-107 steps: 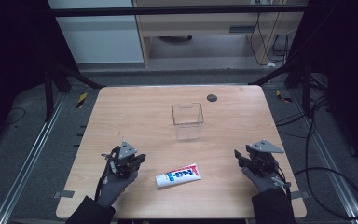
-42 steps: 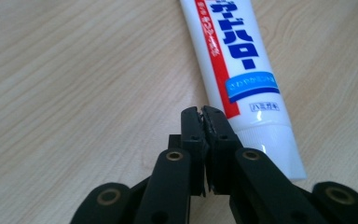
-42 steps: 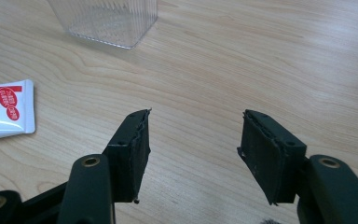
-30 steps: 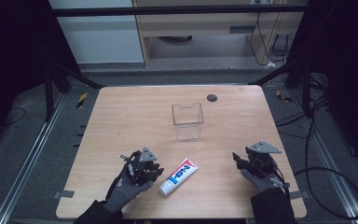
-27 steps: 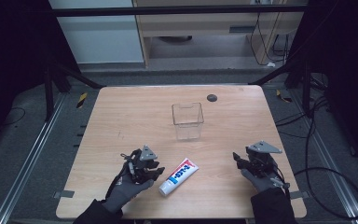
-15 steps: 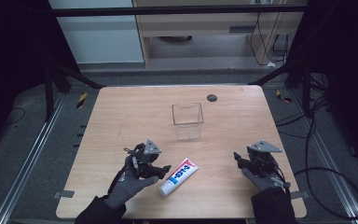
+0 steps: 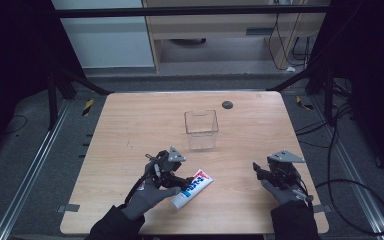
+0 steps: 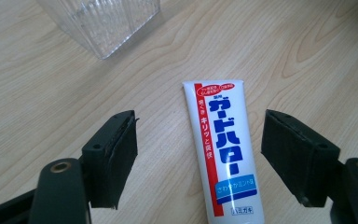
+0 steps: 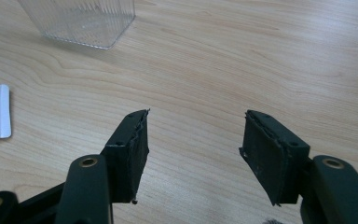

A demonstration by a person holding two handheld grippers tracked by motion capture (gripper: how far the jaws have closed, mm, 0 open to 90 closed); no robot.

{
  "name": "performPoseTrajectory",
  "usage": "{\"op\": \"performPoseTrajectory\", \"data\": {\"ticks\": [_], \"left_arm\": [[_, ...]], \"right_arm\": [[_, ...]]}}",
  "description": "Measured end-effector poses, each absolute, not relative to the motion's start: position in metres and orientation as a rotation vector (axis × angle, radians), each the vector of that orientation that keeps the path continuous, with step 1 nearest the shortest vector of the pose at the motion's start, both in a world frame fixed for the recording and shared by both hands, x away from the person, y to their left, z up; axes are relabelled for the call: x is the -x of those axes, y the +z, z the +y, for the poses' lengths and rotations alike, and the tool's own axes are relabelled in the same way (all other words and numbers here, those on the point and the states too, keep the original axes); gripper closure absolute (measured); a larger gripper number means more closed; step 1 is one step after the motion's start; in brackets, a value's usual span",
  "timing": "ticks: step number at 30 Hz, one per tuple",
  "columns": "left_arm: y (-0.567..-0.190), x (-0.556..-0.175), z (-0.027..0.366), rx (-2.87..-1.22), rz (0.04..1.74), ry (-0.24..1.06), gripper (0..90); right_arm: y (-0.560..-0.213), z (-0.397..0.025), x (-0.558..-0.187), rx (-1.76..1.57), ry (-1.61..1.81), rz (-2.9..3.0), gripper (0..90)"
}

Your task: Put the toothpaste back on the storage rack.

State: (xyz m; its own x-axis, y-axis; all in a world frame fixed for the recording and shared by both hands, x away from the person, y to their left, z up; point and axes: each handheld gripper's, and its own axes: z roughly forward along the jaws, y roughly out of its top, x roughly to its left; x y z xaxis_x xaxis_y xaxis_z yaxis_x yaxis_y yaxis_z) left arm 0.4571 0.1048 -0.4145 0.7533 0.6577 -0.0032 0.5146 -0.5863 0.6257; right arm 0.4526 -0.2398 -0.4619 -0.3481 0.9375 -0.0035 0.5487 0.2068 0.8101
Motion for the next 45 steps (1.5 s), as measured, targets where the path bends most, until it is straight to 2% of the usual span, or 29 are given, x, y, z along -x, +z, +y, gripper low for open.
{"op": "performPoseTrajectory", "data": {"ticks": [23, 45], "left_arm": [[-0.434, -0.467, 0.068, -2.498, 0.86, 0.247, 26.7], [-0.46, -0.477, 0.054, -2.598, 0.875, 0.188, 30.1]], "right_arm": [[-0.462, -0.243, -0.454, -1.382, 0.996, 1.986, 40.6], [-0.463, -0.245, -0.455, -1.394, 0.988, 1.984, 40.6]]}}
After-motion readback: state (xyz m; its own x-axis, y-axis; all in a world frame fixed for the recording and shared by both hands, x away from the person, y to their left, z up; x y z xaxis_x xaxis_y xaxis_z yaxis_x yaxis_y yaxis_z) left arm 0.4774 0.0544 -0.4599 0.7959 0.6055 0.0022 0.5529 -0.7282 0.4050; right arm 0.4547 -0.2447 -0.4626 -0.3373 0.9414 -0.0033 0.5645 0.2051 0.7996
